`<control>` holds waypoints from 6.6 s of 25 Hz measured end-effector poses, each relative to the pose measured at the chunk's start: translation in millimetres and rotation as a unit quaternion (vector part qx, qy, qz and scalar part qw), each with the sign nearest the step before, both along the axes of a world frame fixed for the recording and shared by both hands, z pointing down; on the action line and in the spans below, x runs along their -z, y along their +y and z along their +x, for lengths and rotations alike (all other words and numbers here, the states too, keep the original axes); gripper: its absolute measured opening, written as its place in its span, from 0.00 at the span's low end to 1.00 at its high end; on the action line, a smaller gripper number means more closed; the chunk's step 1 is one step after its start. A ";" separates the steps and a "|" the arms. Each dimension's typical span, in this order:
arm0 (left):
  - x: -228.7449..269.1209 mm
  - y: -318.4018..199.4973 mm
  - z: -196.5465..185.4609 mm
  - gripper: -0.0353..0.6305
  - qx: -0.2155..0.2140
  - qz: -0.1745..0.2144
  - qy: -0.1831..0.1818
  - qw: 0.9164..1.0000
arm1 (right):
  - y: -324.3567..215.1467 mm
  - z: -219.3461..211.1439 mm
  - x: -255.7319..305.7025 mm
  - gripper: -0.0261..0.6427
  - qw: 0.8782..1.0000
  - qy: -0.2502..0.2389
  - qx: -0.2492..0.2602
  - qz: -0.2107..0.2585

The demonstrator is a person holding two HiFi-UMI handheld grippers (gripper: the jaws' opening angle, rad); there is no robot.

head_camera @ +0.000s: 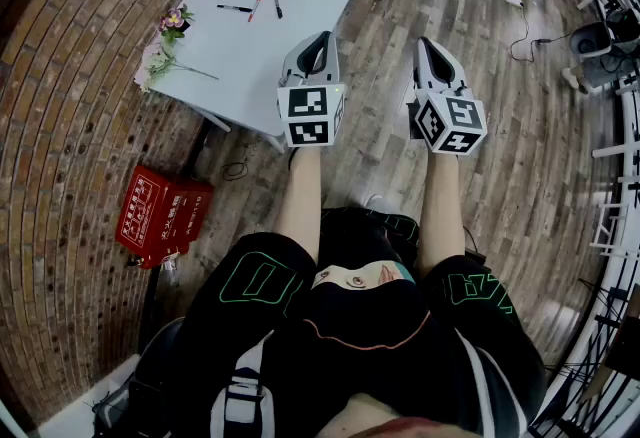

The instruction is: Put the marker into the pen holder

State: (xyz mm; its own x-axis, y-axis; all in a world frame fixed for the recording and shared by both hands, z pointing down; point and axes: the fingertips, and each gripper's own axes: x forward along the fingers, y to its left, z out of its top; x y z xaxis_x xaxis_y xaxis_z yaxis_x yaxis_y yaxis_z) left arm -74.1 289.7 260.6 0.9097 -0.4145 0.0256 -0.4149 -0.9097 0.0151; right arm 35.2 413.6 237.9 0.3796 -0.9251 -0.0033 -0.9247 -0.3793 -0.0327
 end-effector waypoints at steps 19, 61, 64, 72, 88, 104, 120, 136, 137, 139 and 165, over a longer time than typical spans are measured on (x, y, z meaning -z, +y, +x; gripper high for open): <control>-17.2 -17.0 -23.5 0.05 0.021 -0.027 -0.003 0.999 | -18.6 -20.7 -10.3 0.04 0.999 -0.013 0.034 -0.019; -158.5 -258.2 108.9 0.06 0.178 -0.139 -0.151 0.962 | -304.8 174.3 -142.7 0.05 0.964 -0.131 0.188 -0.133; -176.2 -284.2 96.8 0.06 0.197 -0.152 -0.166 0.954 | -334.9 171.7 -160.7 0.05 0.958 -0.141 0.202 -0.146; -197.3 -319.7 71.3 0.06 0.212 -0.169 -0.195 0.943 | -385.3 149.3 -181.1 0.05 0.947 -0.151 0.233 -0.163; -226.4 -342.2 78.3 0.06 0.236 -0.202 -0.199 0.930 | -440.4 119.0 -224.3 0.05 0.907 -0.157 0.306 -0.242; -233.8 -357.4 66.6 0.06 0.257 -0.223 -0.196 0.920 | -502.6 51.0 -277.8 0.10 0.851 -0.161 0.358 -0.349; -246.5 -384.2 36.5 0.06 0.284 -0.243 -0.184 0.909 | -543.2 28.8 -319.7 0.23 0.830 -0.153 0.307 -0.439; -250.3 -389.6 35.3 0.06 0.283 -0.242 -0.186 0.909 | -544.6 30.1 -328.3 0.11 0.814 -0.079 0.302 -0.491; -250.2 -389.4 35.9 0.06 0.282 -0.242 -0.187 0.910 | -543.9 30.4 -327.2 0.11 0.815 -0.082 0.303 -0.487; -248.9 -389.7 37.8 0.06 0.280 -0.240 -0.186 0.911 | -542.4 32.4 -322.5 0.11 0.821 -0.087 0.306 -0.475; -195.8 -394.5 143.1 0.06 0.209 -0.207 -0.115 0.949 | -534.3 158.7 -177.0 0.11 0.930 -0.129 0.274 -0.208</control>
